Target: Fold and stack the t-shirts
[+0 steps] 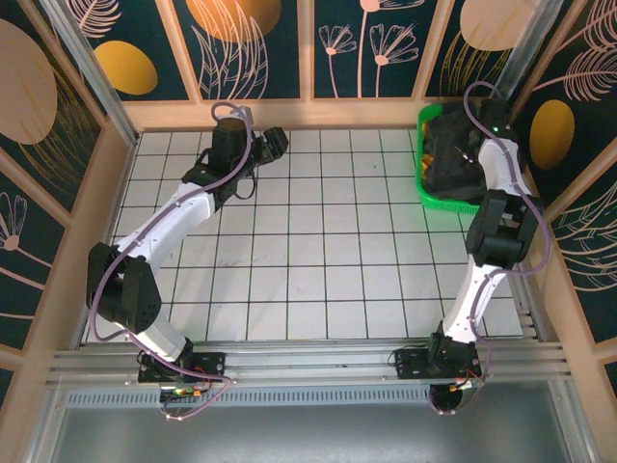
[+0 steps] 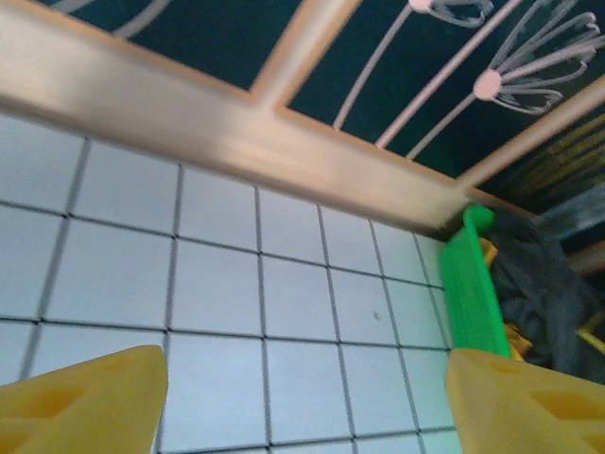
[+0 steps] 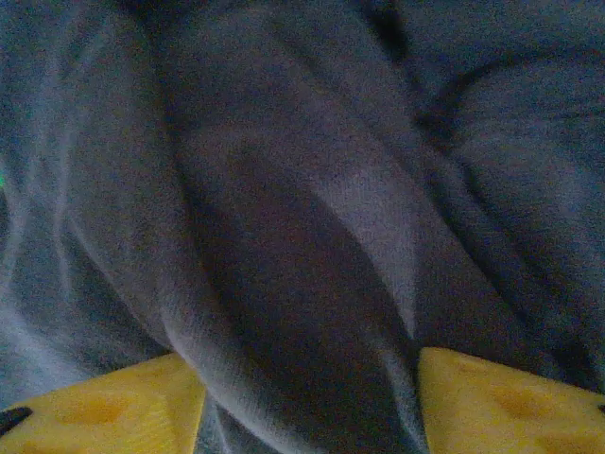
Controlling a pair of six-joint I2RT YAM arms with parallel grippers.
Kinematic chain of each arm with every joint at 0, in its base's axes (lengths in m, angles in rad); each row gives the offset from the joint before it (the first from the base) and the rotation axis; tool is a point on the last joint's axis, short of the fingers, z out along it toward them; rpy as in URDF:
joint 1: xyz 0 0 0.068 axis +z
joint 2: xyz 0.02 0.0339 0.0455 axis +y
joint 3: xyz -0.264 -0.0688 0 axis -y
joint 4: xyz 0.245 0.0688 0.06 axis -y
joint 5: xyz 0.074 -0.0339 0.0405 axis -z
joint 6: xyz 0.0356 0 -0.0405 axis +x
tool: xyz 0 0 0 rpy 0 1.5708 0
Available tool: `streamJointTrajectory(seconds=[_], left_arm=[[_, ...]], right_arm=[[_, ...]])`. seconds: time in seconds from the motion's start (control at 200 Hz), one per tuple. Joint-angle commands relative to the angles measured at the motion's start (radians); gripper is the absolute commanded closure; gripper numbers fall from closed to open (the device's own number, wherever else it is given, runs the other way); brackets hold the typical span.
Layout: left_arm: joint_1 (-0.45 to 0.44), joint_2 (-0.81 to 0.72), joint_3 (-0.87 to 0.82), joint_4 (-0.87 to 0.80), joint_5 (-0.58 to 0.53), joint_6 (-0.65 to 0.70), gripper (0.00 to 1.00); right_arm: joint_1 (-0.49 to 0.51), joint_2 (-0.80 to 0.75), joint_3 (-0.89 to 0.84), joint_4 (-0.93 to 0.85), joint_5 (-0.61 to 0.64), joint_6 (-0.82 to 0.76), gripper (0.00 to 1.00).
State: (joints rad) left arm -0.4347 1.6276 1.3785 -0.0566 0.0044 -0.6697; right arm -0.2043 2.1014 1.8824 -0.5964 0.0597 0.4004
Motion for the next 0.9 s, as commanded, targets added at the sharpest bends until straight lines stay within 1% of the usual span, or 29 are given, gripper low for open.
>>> streamJointTrajectory(seconds=[0.0, 0.035, 0.075, 0.095, 0.125, 0.195, 0.33, 0.43, 0.591, 0.696, 0.896], left_arm=[[-0.007, -0.018, -0.025, -0.005, 0.055, -0.013, 0.36], [-0.009, -0.022, -0.027, -0.006, 0.058, -0.014, 0.42], [-0.010, -0.028, -0.030, -0.008, 0.059, -0.016, 0.49], [-0.010, -0.031, -0.031, -0.010, 0.058, -0.015, 0.51], [-0.010, -0.036, -0.032, -0.012, 0.056, -0.014, 0.56], [-0.010, -0.045, -0.032, -0.016, 0.049, -0.011, 0.61], [-0.012, -0.051, -0.032, -0.019, 0.042, -0.012, 0.63], [-0.012, -0.042, -0.032, -0.016, 0.043, -0.021, 0.64], [-0.012, -0.031, -0.026, -0.011, 0.047, -0.027, 0.66], [-0.011, -0.032, -0.023, -0.014, 0.040, -0.028, 0.66], [-0.012, -0.053, -0.034, -0.044, -0.004, -0.031, 0.66]], right_arm=[[0.003, -0.001, 0.065, -0.061, -0.038, 0.024, 0.71], [0.004, -0.023, 0.053, -0.039, -0.039, 0.035, 0.82], [0.007, -0.063, 0.023, -0.001, -0.038, 0.047, 0.92], [0.009, -0.086, 0.007, 0.019, -0.038, 0.051, 0.96], [0.012, -0.120, -0.018, 0.040, -0.024, 0.058, 1.00], [0.019, -0.194, -0.056, 0.084, 0.014, 0.066, 1.00], [0.042, -0.306, -0.085, 0.120, 0.069, 0.063, 1.00], [0.063, -0.369, -0.086, 0.145, 0.077, 0.053, 1.00], [0.106, -0.420, -0.024, 0.167, 0.074, 0.023, 1.00], [0.151, -0.456, 0.009, 0.221, 0.066, -0.010, 1.00], [0.280, -0.498, 0.110, 0.320, 0.066, -0.055, 1.00]])
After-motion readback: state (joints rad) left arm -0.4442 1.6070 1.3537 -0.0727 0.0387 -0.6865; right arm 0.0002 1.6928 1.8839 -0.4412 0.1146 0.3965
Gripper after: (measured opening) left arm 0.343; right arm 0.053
